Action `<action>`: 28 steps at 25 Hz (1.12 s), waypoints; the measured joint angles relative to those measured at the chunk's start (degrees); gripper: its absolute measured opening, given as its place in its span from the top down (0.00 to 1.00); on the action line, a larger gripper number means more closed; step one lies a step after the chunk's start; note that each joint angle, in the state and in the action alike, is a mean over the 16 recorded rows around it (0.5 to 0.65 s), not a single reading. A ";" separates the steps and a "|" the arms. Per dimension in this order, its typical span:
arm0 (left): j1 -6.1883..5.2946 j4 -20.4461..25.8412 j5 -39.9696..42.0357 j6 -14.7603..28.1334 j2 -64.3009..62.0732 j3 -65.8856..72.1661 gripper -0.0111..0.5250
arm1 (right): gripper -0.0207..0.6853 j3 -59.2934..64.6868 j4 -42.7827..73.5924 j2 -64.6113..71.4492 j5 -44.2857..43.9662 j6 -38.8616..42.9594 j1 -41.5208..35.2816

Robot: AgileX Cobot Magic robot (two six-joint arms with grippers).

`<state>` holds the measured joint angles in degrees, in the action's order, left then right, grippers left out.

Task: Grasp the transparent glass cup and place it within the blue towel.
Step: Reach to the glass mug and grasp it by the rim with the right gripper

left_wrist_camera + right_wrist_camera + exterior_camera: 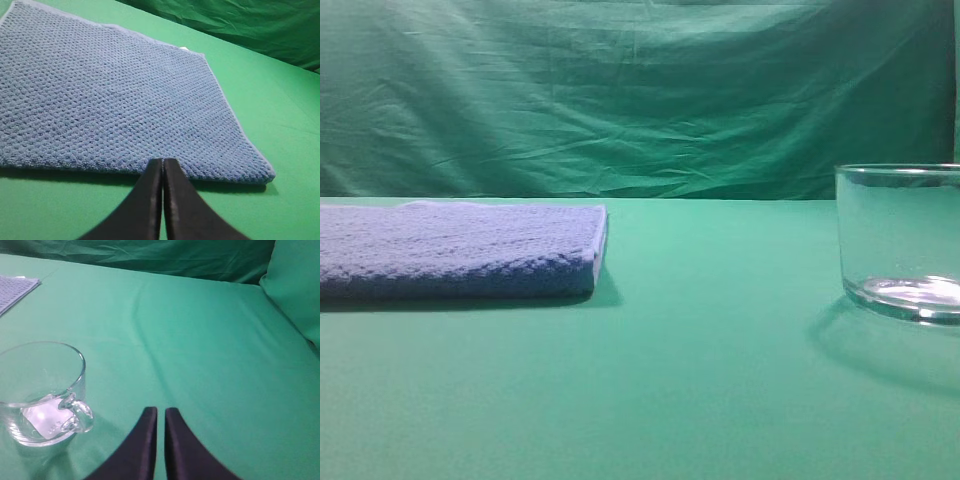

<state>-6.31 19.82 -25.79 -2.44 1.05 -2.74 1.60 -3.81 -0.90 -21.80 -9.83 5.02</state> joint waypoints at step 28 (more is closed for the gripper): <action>0.00 0.00 0.00 0.00 0.00 0.00 0.98 | 0.90 0.00 -1.16 0.00 1.36 0.39 0.00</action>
<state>-6.31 19.82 -25.79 -2.44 1.05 -2.74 1.60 -4.98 -0.90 -20.44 -9.44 5.02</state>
